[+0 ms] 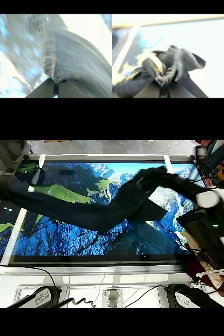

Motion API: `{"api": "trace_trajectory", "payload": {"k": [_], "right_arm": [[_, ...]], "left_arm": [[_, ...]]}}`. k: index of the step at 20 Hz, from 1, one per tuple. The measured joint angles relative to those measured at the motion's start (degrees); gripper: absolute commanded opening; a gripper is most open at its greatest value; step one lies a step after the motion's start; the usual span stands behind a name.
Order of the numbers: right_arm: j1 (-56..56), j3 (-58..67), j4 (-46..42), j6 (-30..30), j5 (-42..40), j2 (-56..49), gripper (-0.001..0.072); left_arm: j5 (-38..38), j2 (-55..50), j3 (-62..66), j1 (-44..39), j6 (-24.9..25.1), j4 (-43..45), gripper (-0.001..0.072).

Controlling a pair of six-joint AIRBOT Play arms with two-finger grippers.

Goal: Fold the clothes and pants, and hang the long-sleeved shirts on hangers.

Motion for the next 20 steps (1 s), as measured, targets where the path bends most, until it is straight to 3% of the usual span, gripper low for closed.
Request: {"api": "trace_trajectory", "payload": {"k": [5,9,16,20], "right_arm": [[-8.96,1.03,-7.21,0.09,20.33,5.49,0.0025],[-11.61,-1.88,-12.85,1.60,39.93,7.98,0.0024],[-12.48,-21.51,-18.29,8.22,57.55,22.05,0.0026],[-12.57,-31.93,-19.61,10.71,62.64,27.28,0.0026]], "left_arm": [[-1.95,-2.29,0.76,3.19,9.86,2.27,0.0027],[-5.18,-4.46,-4.90,7.17,14.47,2.89,0.0028],[-7.34,-5.38,-14.45,17.73,22.88,3.72,0.0028],[-8.13,-6.01,-17.53,22.21,24.94,3.87,0.0028]]}}
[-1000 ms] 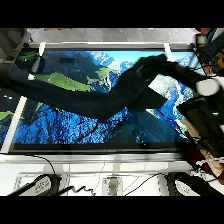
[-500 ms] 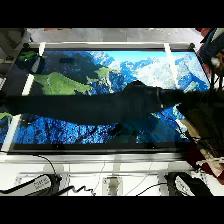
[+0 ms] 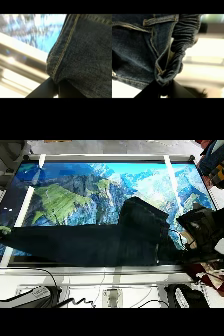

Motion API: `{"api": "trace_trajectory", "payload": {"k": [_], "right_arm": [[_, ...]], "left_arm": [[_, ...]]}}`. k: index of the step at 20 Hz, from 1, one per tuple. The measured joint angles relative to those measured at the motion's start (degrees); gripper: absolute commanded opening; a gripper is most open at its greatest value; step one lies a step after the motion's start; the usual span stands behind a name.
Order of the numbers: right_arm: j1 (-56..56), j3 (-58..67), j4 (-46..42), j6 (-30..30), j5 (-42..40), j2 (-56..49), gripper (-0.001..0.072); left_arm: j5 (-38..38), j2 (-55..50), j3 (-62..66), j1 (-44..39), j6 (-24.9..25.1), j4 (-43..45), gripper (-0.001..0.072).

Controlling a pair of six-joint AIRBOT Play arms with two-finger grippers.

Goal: Fold the clothes and pants, and hang the long-sleeved shirts on hangers.

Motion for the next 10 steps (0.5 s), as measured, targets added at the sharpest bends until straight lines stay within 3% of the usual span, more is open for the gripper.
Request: {"api": "trace_trajectory", "payload": {"k": [5,10], "right_arm": [[0.00,-5.27,-0.55,4.26,1.29,1.57,0.0026],[-0.02,-6.36,-0.55,5.49,-4.55,1.86,0.0026]], "left_arm": [[-0.24,-2.01,-3.17,1.42,4.02,0.00,0.0028],[1.99,-2.82,-0.57,-1.49,5.05,-3.26,0.0028]]}}
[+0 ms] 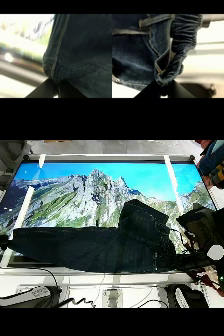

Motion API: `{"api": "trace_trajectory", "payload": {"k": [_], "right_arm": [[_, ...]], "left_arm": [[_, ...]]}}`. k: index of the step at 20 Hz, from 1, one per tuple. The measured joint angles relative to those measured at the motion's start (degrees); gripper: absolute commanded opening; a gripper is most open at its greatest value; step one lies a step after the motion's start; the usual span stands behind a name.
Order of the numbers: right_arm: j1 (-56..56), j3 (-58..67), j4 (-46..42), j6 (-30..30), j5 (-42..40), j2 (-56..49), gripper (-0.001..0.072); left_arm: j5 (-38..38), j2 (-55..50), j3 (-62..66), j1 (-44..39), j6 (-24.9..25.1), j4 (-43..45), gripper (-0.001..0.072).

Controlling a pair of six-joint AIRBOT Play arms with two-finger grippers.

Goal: Fold the clothes and pants, and hang the long-sleeved shirts on hangers.

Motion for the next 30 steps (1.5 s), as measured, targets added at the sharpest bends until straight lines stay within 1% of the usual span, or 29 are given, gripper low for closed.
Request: {"api": "trace_trajectory", "payload": {"k": [4,6,9,13,16,19,20,21,22,23,24,25,28,30], "right_arm": [[0.00,-0.22,0.24,0.50,-5.51,0.04,0.0026],[0.02,-0.22,0.22,0.66,-7.26,0.04,0.0026],[0.02,-0.24,0.22,0.96,-9.64,0.07,0.0026],[0.00,-0.24,0.24,1.92,-10.84,0.26,0.0026],[0.02,-0.24,0.24,2.19,-8.96,0.31,0.0026],[0.00,-0.28,0.24,3.30,-6.49,0.31,0.0026],[0.00,-0.28,0.24,3.76,-5.79,0.31,0.0028],[0.02,-0.28,0.24,4.11,-5.27,0.31,0.0064],[0.00,-0.28,0.24,4.46,-4.94,0.31,0.0201],[0.02,-0.28,0.26,4.68,-4.68,0.31,0.0450],[0.00,-0.28,0.33,4.76,-4.35,0.31,0.0606],[0.00,-0.28,0.46,4.87,-4.11,0.31,0.0619],[0.00,-0.20,0.70,5.11,-4.33,0.31,0.0618],[0.00,0.15,0.79,5.16,-5.95,0.31,0.0616]], "left_arm": [[3.87,0.46,8.94,-6.67,0.20,-4.70,0.0028],[5.53,1.40,12.20,-9.70,0.42,-5.60,0.0027],[5.11,2.43,13.86,-10.84,0.63,-5.49,0.0026],[2.54,2.80,7.91,-5.75,1.14,-5.20,0.0027],[3.10,2.23,0.22,0.37,4.02,-5.03,0.0028],[4.28,0.59,-4.28,5.38,6.45,-4.04,0.0029],[4.55,-0.09,-5.07,6.69,6.80,-3.50,0.0076],[4.72,-0.72,-5.64,7.65,7.08,-3.06,0.0316],[4.90,-1.20,-6.03,8.37,7.41,-2.54,0.0675],[5.03,-1.62,-6.34,8.94,7.52,-2.27,0.0702],[5.01,-1.88,-6.56,9.25,7.69,-2.29,0.0708],[5.03,-1.97,-6.71,9.40,7.78,-2.38,0.0708],[5.03,-1.07,-6.86,8.48,7.87,-3.78,0.0705],[5.25,0.24,-6.38,6.71,7.87,-5.88,0.0704]]}}
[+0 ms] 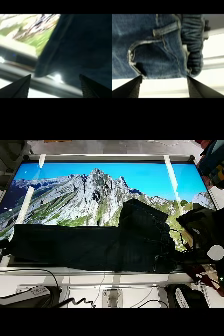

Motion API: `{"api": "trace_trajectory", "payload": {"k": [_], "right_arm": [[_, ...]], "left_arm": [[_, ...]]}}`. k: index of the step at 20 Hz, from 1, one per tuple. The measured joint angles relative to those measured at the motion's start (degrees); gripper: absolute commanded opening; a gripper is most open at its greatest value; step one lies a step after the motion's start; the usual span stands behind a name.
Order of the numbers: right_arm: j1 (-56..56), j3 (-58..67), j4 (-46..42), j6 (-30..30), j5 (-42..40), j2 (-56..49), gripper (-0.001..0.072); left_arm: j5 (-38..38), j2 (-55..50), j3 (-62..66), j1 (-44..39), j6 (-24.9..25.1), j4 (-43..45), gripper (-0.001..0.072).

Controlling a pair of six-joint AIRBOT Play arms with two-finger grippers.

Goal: Fold the clothes and pants, and hang the long-sleeved shirts on hangers.

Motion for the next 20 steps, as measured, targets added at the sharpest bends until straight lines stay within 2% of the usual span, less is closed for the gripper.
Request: {"api": "trace_trajectory", "payload": {"k": [3,6,9,11,15,17,20], "right_arm": [[0.00,1.38,0.09,0.09,-6.67,-0.02,0.0609],[0.00,2.97,0.13,0.13,-17.88,-1.70,0.0607],[0.00,5.38,-0.07,0.13,-28.15,-7.58,0.0579],[0.00,8.39,-0.04,0.13,-33.16,-14.01,0.0581],[0.00,18.29,-0.02,0.13,-37.66,-30.73,0.0580],[-0.09,24.04,0.09,0.44,-37.44,-39.34,0.0580],[-1.16,30.88,1.31,1.99,-34.60,-49.66,0.0542]], "left_arm": [[1.16,2.51,1.53,-4.50,0.02,-7.21,0.0695],[2.78,4.50,2.54,-10.67,0.02,-19.45,0.0695],[3.89,5.22,2.91,-18.27,0.02,-30.73,0.0695],[4.17,5.40,3.02,-23.41,0.13,-34.47,0.0695],[4.81,5.55,3.08,-32.54,0.42,-38.29,0.0695],[4.85,5.57,3.08,-35.80,0.46,-39.08,0.0695],[4.96,5.57,3.08,-38.34,0.48,-39.71,0.0695]]}}
